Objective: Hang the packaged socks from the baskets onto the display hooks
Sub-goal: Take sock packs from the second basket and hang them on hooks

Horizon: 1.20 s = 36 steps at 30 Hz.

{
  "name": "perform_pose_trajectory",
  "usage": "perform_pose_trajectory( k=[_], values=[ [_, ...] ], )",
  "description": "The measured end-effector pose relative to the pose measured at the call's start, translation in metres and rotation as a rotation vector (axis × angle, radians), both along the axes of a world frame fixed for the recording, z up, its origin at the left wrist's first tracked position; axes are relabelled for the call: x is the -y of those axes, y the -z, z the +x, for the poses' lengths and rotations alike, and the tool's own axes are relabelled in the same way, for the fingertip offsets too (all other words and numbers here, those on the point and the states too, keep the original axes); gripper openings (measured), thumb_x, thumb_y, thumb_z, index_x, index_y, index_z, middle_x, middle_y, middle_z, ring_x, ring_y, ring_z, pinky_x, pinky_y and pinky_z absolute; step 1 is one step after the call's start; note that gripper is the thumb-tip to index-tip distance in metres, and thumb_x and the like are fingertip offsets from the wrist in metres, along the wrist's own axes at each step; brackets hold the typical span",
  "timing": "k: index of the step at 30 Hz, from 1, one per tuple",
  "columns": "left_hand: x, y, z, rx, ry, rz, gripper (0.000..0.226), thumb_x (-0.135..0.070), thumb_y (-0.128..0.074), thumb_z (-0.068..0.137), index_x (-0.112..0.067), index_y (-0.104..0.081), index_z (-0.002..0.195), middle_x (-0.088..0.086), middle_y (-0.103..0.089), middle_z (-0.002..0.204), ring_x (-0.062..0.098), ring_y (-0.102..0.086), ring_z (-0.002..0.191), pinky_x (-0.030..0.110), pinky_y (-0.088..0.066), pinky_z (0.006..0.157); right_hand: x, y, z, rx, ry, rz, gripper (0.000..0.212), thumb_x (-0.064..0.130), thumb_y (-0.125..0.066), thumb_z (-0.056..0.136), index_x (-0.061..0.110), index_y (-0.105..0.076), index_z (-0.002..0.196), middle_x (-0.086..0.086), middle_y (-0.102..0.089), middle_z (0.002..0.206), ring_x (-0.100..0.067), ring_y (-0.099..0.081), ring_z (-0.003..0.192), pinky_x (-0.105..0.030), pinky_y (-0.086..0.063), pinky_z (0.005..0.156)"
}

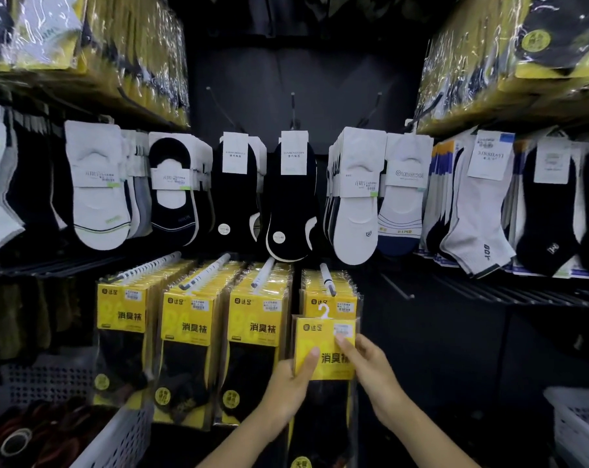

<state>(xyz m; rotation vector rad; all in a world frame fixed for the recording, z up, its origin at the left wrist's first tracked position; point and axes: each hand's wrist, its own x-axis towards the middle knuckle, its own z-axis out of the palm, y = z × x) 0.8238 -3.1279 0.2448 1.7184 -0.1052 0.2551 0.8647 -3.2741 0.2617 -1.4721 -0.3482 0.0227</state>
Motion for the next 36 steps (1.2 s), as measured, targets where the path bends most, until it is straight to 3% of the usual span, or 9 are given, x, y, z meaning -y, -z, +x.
perform_pose_trajectory(
  k=[3,7,13,17,21,24,28,32,36],
  values=[
    [0.011,-0.001,0.005,0.018,-0.015,-0.050,0.032,-0.051,-0.050,0.084,-0.028,-0.067,0.098,-0.013,-0.075,0.088,-0.002,-0.068,0.086,0.007,-0.048,0.069,0.007,-0.006,0.000,0.028,0.059,0.089,0.018,0.024,-0.059,0.091,0.016,-0.068,0.104,0.001,-0.076,0.095,-0.011,-0.072,0.086,-0.015,-0.054,0.063],
    [0.009,0.000,0.015,0.049,-0.088,-0.043,0.045,-0.057,-0.049,0.082,-0.031,-0.057,0.118,-0.008,-0.066,0.109,0.006,-0.063,0.101,0.023,-0.049,0.091,0.019,-0.019,0.017,0.108,0.172,0.112,0.018,0.025,-0.058,0.092,0.016,-0.068,0.104,-0.001,-0.075,0.096,-0.014,-0.072,0.088,-0.020,-0.056,0.067],
    [0.004,0.005,0.020,0.041,-0.130,-0.147,0.047,-0.048,-0.048,0.090,-0.036,-0.040,0.135,-0.016,-0.057,0.116,0.004,-0.055,0.109,0.022,-0.041,0.088,0.002,-0.021,0.041,0.174,0.148,0.011,0.015,0.022,-0.060,0.091,0.017,-0.067,0.104,-0.001,-0.074,0.097,-0.012,-0.071,0.088,-0.020,-0.057,0.067],
    [0.005,0.006,0.027,0.030,-0.107,-0.113,0.054,-0.049,-0.043,0.093,-0.034,-0.033,0.143,-0.021,-0.045,0.130,-0.009,-0.043,0.107,0.010,-0.036,0.079,-0.011,-0.011,0.061,0.105,0.265,0.003,0.016,0.024,-0.065,0.088,0.013,-0.069,0.100,-0.003,-0.074,0.094,-0.018,-0.071,0.090,-0.035,-0.058,0.080],
    [0.004,0.004,0.046,0.009,-0.077,-0.091,0.056,-0.047,-0.041,0.096,-0.030,-0.025,0.148,-0.009,-0.033,0.149,0.001,-0.035,0.128,0.018,-0.029,0.100,-0.022,-0.007,0.076,0.066,0.405,-0.023,0.020,0.034,-0.071,0.083,0.015,-0.068,0.088,0.000,-0.071,0.087,-0.017,-0.068,0.086,-0.026,-0.053,0.071],
    [0.005,0.003,0.057,-0.012,-0.087,-0.079,0.059,-0.049,-0.041,0.096,-0.031,-0.021,0.149,-0.007,-0.028,0.153,0.011,-0.028,0.140,0.028,-0.026,0.111,-0.026,-0.005,0.084,-0.001,0.479,-0.035,0.034,0.041,-0.073,0.079,0.012,-0.064,0.094,0.001,-0.066,0.093,-0.014,-0.062,0.087,-0.021,-0.044,0.069],
    [0.002,0.016,0.056,-0.017,-0.100,0.042,0.059,-0.049,-0.042,0.096,-0.030,-0.023,0.149,-0.003,-0.027,0.154,0.014,-0.025,0.142,0.040,-0.025,0.117,-0.020,0.014,0.078,-0.077,0.484,-0.034,0.035,0.033,-0.067,0.087,0.011,-0.054,0.111,-0.003,-0.058,0.111,-0.018,-0.056,0.103,-0.024,-0.041,0.082],
    [-0.004,0.059,0.021,-0.063,-0.079,0.110,0.061,-0.053,-0.042,0.093,-0.032,-0.026,0.148,-0.010,-0.031,0.150,0.010,-0.029,0.138,0.036,-0.028,0.115,-0.003,0.068,0.044,-0.133,0.456,-0.084,0.043,0.029,-0.062,0.091,0.012,-0.049,0.128,0.002,-0.050,0.123,-0.013,-0.049,0.110,-0.025,-0.039,0.090],
    [-0.013,0.145,-0.046,-0.256,-0.034,0.112,0.050,-0.044,-0.047,0.095,-0.028,-0.040,0.141,-0.008,-0.045,0.140,0.006,-0.043,0.126,0.027,-0.039,0.105,0.012,0.158,-0.017,-0.292,0.311,-0.143,0.024,0.026,-0.061,0.092,0.018,-0.055,0.113,0.001,-0.057,0.114,-0.016,-0.058,0.104,-0.031,-0.049,0.088]
  ],
)
